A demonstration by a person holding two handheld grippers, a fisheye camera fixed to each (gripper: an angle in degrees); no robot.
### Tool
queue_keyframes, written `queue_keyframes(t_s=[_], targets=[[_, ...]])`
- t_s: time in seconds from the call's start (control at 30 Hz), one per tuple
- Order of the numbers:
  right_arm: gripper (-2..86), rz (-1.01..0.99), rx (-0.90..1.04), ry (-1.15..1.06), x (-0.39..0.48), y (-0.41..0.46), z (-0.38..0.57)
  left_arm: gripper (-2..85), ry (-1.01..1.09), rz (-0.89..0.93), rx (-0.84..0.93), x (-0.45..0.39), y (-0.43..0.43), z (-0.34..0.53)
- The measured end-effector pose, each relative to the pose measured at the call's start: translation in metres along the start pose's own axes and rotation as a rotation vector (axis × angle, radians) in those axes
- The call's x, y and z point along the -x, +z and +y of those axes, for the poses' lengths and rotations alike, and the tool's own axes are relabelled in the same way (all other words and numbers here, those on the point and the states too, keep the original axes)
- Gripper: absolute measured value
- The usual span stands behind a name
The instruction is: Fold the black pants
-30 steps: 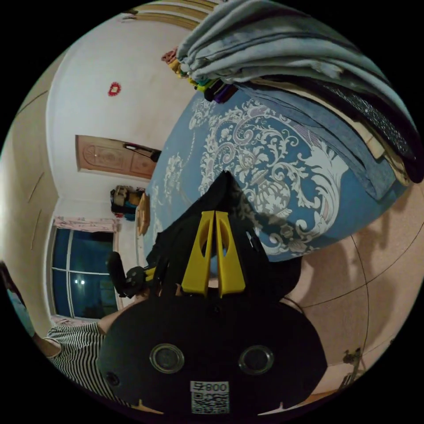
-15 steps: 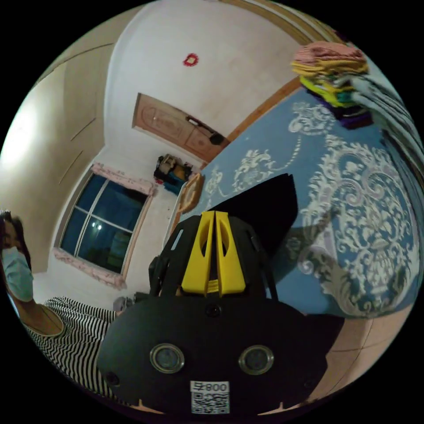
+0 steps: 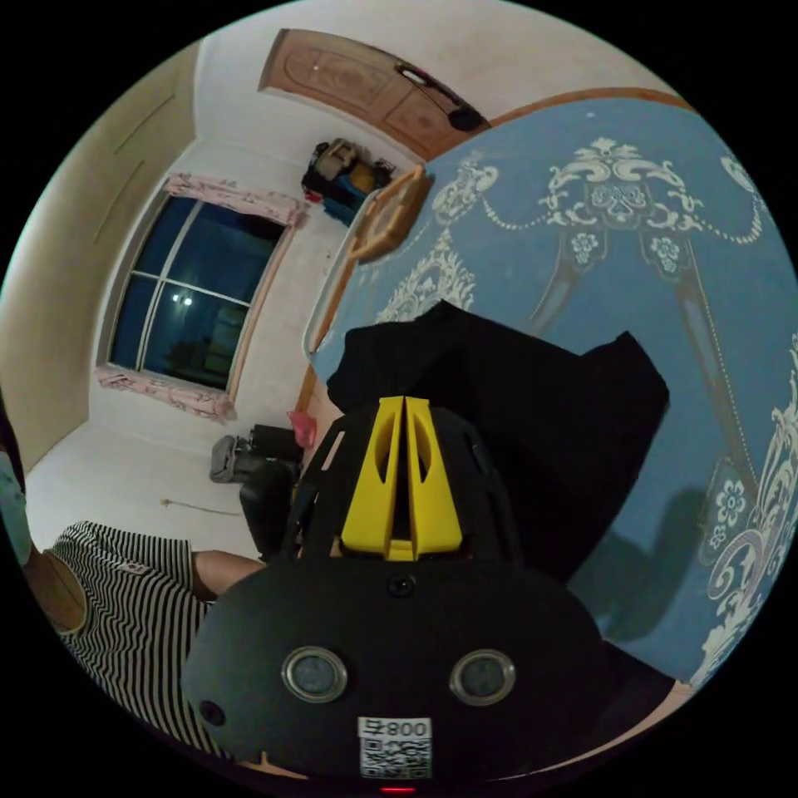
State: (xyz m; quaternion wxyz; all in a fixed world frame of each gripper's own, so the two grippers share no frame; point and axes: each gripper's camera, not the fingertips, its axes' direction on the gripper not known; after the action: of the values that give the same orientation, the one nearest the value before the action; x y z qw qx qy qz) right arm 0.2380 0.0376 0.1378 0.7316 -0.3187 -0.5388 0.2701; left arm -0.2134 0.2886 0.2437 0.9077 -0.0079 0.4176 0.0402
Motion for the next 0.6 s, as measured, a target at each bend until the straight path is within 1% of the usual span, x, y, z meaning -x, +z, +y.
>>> queue_keyframes(t_s=[0.13, 0.23, 0.3, 0.47, 0.6], targets=[[0.5, -0.017, 0.045, -0.003, 0.003, 0.04, -0.015, 0.6, -0.03, 0.012, -0.015, 0.031, -0.032, 0.007], [0.8, 0.053, 0.051, -0.038, 0.013, 0.062, -0.021, 0.7, -0.057, -0.008, -0.048, 0.055, -0.059, 0.012], [1.3, 0.06, 0.048, -0.045, 0.016, 0.074, -0.025, 0.8, -0.099, -0.02, -0.062, 0.072, -0.073, 0.014], [4.4, 0.1, 0.069, -0.064, 0.026, 0.11, -0.036, 2.7, -0.228, -0.114, -0.133, 0.119, -0.115, 0.01], [7.0, 0.202, 0.124, -0.177, 0.05, 0.146, -0.047, 3.8, -0.277, -0.148, -0.075, 0.146, -0.126, 0.002]])
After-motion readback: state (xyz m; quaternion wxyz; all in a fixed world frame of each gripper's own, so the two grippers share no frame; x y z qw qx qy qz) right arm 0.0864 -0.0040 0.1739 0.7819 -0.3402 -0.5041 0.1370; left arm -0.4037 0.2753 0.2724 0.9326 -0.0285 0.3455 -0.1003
